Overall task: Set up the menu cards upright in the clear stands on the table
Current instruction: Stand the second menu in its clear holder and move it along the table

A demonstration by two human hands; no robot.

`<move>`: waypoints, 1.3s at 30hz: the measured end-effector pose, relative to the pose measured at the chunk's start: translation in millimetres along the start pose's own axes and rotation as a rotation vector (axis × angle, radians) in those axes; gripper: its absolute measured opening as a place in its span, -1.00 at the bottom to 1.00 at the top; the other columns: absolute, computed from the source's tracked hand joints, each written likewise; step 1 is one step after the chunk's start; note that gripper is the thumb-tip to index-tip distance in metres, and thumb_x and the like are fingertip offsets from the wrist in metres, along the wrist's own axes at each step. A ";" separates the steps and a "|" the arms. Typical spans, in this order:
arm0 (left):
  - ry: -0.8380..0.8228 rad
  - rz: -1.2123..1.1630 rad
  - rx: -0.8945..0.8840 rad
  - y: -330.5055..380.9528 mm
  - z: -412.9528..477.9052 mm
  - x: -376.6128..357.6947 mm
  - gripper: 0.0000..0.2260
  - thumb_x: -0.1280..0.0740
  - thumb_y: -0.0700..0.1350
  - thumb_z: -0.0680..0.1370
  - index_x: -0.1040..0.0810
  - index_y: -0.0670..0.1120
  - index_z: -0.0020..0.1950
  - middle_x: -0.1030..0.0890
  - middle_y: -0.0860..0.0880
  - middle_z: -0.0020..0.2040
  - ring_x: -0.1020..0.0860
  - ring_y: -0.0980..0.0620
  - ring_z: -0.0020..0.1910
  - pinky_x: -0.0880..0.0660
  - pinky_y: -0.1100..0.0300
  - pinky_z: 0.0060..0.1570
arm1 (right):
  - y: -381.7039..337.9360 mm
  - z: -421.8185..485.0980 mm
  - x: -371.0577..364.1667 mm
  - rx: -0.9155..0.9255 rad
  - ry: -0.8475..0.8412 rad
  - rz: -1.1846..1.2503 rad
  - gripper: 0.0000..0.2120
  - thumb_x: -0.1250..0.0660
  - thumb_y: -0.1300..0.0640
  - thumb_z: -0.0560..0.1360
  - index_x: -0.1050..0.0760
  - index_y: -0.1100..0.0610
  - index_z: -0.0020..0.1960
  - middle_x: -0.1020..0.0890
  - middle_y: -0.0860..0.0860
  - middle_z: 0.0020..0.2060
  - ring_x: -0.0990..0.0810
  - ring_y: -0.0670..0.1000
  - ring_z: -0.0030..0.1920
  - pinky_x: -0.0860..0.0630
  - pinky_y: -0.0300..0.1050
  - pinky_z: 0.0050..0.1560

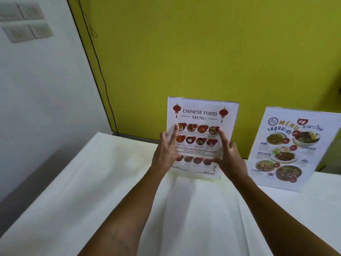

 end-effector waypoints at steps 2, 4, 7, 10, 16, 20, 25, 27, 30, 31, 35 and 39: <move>0.006 0.013 -0.020 -17.1 9.7 15.7 0.01 -0.53 -0.02 0.36 0.14 0.03 0.55 -0.28 -0.20 0.30 -0.49 -0.06 0.13 -0.58 0.10 0.10 | -19.1 9.8 -6.1 0.009 0.009 0.008 0.10 -0.48 0.24 0.38 0.29 -0.33 0.43 -0.44 0.22 0.06 -0.55 0.24 -0.16 -0.57 0.10 -0.36; 0.009 0.023 -0.027 -41.1 18.2 32.2 0.01 -0.53 -0.02 0.36 0.14 0.05 0.55 -0.27 -0.19 0.31 -0.50 -0.06 0.09 -0.61 0.09 0.05 | -41.3 21.2 -18.4 -0.006 0.008 0.012 0.07 -0.49 0.23 0.38 0.25 -0.29 0.46 -0.43 0.21 0.09 -0.54 0.24 -0.12 -0.54 0.05 -0.35; 0.009 0.037 0.006 -88.4 25.4 52.6 0.02 -0.54 -0.05 0.36 0.14 0.06 0.55 -0.25 -0.19 0.32 -0.48 -0.09 0.15 -0.58 0.09 0.05 | -84.2 36.6 -47.2 0.004 -0.010 0.042 0.09 -0.52 0.19 0.36 0.24 -0.31 0.46 -0.43 0.19 0.07 -0.55 0.26 -0.09 -0.58 0.12 -0.28; 0.018 0.014 0.050 -141.8 29.3 68.9 0.02 -0.55 -0.10 0.35 0.12 0.04 0.56 -0.25 -0.22 0.32 -0.44 -0.14 0.25 -0.57 0.02 0.09 | -129.7 50.9 -81.5 0.025 -0.051 0.046 0.08 -0.51 0.14 0.37 0.28 -0.34 0.43 -0.43 0.18 0.06 -0.55 0.23 -0.12 -0.59 0.16 -0.24; 0.046 0.015 0.056 -227.5 40.8 92.7 0.02 -0.56 -0.17 0.34 0.09 0.09 0.55 -0.28 -0.26 0.32 -0.49 -0.18 0.20 -0.60 -0.05 0.04 | -193.3 69.0 -141.2 0.025 -0.059 0.034 0.03 -0.46 0.10 0.43 0.33 -0.35 0.41 -0.43 0.17 0.06 -0.55 0.22 -0.17 -0.61 0.17 -0.28; 0.055 0.009 0.026 -256.0 47.8 95.0 0.03 -0.58 -0.21 0.31 0.10 0.17 0.47 -0.33 -0.29 0.28 -0.56 -0.17 0.00 -0.64 -0.03 -0.12 | -210.1 74.5 -164.4 -0.012 -0.037 0.015 -0.01 -0.41 0.09 0.48 0.36 -0.37 0.38 -0.45 0.18 0.05 -0.57 0.25 -0.18 -0.61 0.24 -0.23; 0.028 -0.016 0.044 -274.8 51.2 87.4 0.04 -0.56 -0.26 0.31 0.11 0.19 0.47 -0.29 -0.32 0.33 -0.55 -0.21 0.08 -0.64 -0.06 -0.11 | -215.2 77.7 -184.2 -0.035 -0.046 -0.014 0.00 -0.39 0.15 0.48 0.37 -0.38 0.38 -0.44 0.20 0.08 -0.57 0.28 -0.18 -0.61 0.24 -0.25; 0.020 -0.009 0.058 -279.0 51.5 85.7 0.03 -0.56 -0.25 0.32 0.09 0.14 0.51 -0.29 -0.32 0.34 -0.54 -0.22 0.10 -0.64 -0.06 -0.10 | -215.7 79.9 -187.3 -0.020 -0.048 -0.033 0.01 -0.39 0.17 0.48 0.37 -0.37 0.40 -0.43 0.20 0.07 -0.57 0.27 -0.20 -0.62 0.23 -0.29; 0.019 0.009 0.072 -279.7 52.4 84.8 0.01 -0.55 -0.22 0.34 0.10 0.12 0.53 -0.28 -0.31 0.35 -0.52 -0.21 0.12 -0.63 -0.03 -0.08 | -215.2 84.6 -188.6 -0.003 -0.058 -0.040 0.03 -0.42 0.18 0.47 0.36 -0.34 0.41 -0.43 0.20 0.05 -0.57 0.26 -0.20 -0.62 0.21 -0.30; 0.019 0.015 0.075 -279.6 51.6 84.4 0.01 -0.54 -0.22 0.36 0.13 0.15 0.51 -0.28 -0.30 0.35 -0.51 -0.20 0.15 -0.62 -0.02 -0.06 | -215.6 86.2 -189.0 -0.002 -0.065 -0.036 0.05 -0.43 0.19 0.46 0.37 -0.35 0.41 -0.43 0.20 0.05 -0.57 0.25 -0.20 -0.62 0.21 -0.29; 0.008 0.038 0.100 -280.2 50.4 82.1 -0.02 -0.52 -0.15 0.38 0.11 0.05 0.56 -0.27 -0.27 0.36 -0.49 -0.15 0.17 -0.60 0.06 -0.02 | -217.1 91.6 -186.4 -0.007 -0.076 0.011 0.10 -0.41 0.27 0.44 0.38 -0.43 0.38 -0.40 0.16 0.00 -0.54 0.25 -0.24 -0.60 0.24 -0.30; -0.046 0.044 0.100 -278.5 57.8 82.8 -0.04 -0.50 -0.17 0.41 0.13 0.04 0.56 -0.24 -0.25 0.37 -0.50 -0.13 0.12 -0.60 0.07 -0.07 | -219.8 88.3 -184.6 -0.037 -0.061 0.020 0.07 -0.39 0.28 0.45 0.36 -0.43 0.38 -0.40 0.15 -0.01 -0.54 0.24 -0.25 -0.60 0.24 -0.30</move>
Point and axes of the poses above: each hand's wrist, its own z-axis towards the middle knuckle, its own x-axis out of the back of the hand, y = z × x, the point moved 8 cm from there along z, towards the middle knuckle
